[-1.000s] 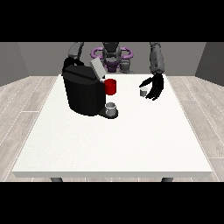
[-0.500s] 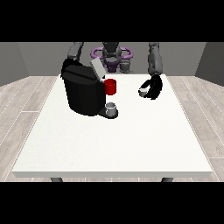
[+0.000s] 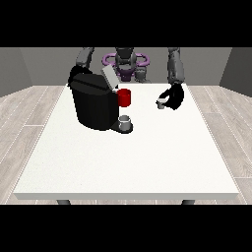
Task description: Insert the coffee pod into the coffee machine and close the lid
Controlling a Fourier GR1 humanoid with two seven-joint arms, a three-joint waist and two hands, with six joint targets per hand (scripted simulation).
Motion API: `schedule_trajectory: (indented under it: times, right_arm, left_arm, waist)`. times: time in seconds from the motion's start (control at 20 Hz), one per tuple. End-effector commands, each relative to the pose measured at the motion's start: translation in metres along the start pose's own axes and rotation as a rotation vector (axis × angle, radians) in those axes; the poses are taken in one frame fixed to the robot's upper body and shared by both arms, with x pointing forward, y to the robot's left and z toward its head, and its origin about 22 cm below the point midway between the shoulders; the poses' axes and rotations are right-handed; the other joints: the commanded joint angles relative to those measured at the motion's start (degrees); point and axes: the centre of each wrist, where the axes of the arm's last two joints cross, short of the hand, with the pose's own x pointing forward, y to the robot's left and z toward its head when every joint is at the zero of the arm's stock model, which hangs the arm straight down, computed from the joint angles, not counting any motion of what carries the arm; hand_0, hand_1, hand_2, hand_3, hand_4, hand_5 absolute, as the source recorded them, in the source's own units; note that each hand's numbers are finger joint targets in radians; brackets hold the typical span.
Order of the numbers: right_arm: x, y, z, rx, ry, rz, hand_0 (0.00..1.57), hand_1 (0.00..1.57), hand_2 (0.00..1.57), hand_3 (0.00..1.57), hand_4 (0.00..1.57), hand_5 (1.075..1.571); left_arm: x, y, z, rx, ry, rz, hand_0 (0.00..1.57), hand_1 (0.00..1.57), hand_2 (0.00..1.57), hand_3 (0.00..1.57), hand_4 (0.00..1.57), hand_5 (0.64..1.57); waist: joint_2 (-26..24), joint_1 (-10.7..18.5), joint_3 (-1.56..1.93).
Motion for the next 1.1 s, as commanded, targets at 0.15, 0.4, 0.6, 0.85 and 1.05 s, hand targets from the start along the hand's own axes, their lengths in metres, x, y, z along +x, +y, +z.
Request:
schedule_trajectory:
  times: [0.15,0.4,0.6,0.85,1.05]
  right_arm:
    - [-0.024,-0.019,0.008,-0.011,0.096,0.011,0.0,0.0,0.0,0.0,0.43,1.571]
    - [-0.045,-0.016,0.015,-0.046,0.135,-0.027,0.0,0.0,0.0,0.0,0.46,1.571]
    - [-0.033,-0.014,-0.001,-0.022,0.108,0.014,0.0,0.0,0.0,0.0,0.49,1.571]
    - [-0.02,0.003,-0.006,0.035,0.025,0.003,0.0,0.0,0.0,0.0,0.46,1.571]
    - [-0.005,0.017,-0.007,0.094,-0.011,-0.03,0.0,0.0,0.0,0.0,0.49,1.571]
  left_arm:
    - [0.044,0.032,-0.028,-0.07,-0.13,0.039,1.4,1.4,1.42,1.36,0.6,1.571]
    - [0.072,0.027,-0.034,-0.099,-0.196,0.052,1.24,1.24,1.33,1.32,0.53,1.571]
    - [0.108,0.071,-0.053,-0.083,-0.269,0.017,1.25,1.25,1.33,1.29,0.57,1.571]
    - [0.106,0.112,-0.058,0.008,-0.262,0.024,1.27,1.27,1.34,1.29,0.55,1.571]
    - [0.114,0.145,-0.064,0.044,-0.226,0.051,1.25,1.25,1.33,1.28,0.54,1.571]
  waist:
    - [-5.8,1.0,0.0]
    - [-6.47,2.3,-0.02]
    - [-5.74,1.81,-0.02]
    - [-2.24,-0.89,-0.03]
    - [-0.84,-4.45,-0.03]
